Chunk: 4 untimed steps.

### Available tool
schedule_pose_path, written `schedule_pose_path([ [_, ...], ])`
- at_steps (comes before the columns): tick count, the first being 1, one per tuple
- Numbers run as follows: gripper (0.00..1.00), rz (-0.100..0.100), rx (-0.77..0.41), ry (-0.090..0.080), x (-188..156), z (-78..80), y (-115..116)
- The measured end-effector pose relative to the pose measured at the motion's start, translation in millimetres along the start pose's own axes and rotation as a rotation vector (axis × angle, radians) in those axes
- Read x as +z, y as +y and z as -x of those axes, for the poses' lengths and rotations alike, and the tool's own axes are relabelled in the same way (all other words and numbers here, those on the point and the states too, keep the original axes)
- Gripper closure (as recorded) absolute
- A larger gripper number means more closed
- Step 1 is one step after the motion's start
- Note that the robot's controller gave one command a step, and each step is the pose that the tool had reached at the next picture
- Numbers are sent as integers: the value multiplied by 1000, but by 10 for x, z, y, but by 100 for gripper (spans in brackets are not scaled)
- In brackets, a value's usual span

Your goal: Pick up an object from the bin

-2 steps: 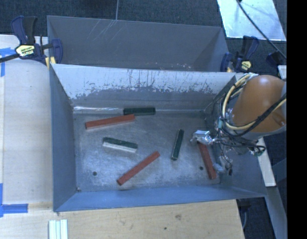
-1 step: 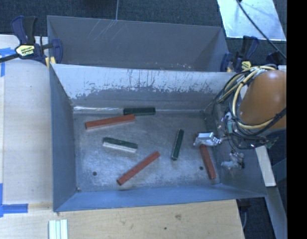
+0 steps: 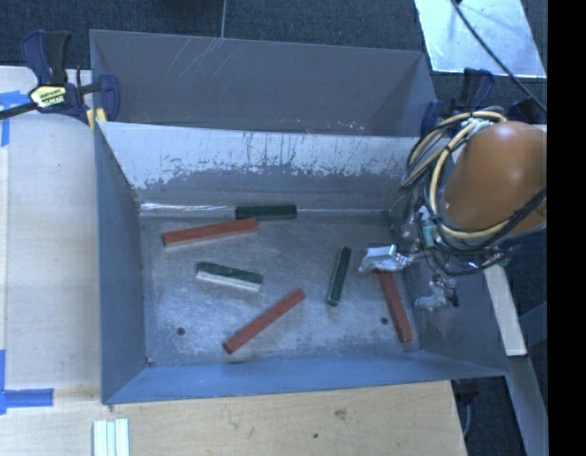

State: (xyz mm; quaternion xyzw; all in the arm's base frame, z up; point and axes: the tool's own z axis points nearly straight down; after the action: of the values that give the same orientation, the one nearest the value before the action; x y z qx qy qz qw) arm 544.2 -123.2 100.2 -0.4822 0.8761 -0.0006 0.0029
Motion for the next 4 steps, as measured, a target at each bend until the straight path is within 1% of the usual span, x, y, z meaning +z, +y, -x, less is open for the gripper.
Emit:
schedule_pose_path([
  [1, 0, 8, 12, -9, 284, -50, 14],
  [2, 0, 5, 9, -3, 282, -13, 25],
  [3, 100, 3, 10, 1, 280, -34, 13],
  [4, 100, -1, 10, 1, 116, -26, 5],
])
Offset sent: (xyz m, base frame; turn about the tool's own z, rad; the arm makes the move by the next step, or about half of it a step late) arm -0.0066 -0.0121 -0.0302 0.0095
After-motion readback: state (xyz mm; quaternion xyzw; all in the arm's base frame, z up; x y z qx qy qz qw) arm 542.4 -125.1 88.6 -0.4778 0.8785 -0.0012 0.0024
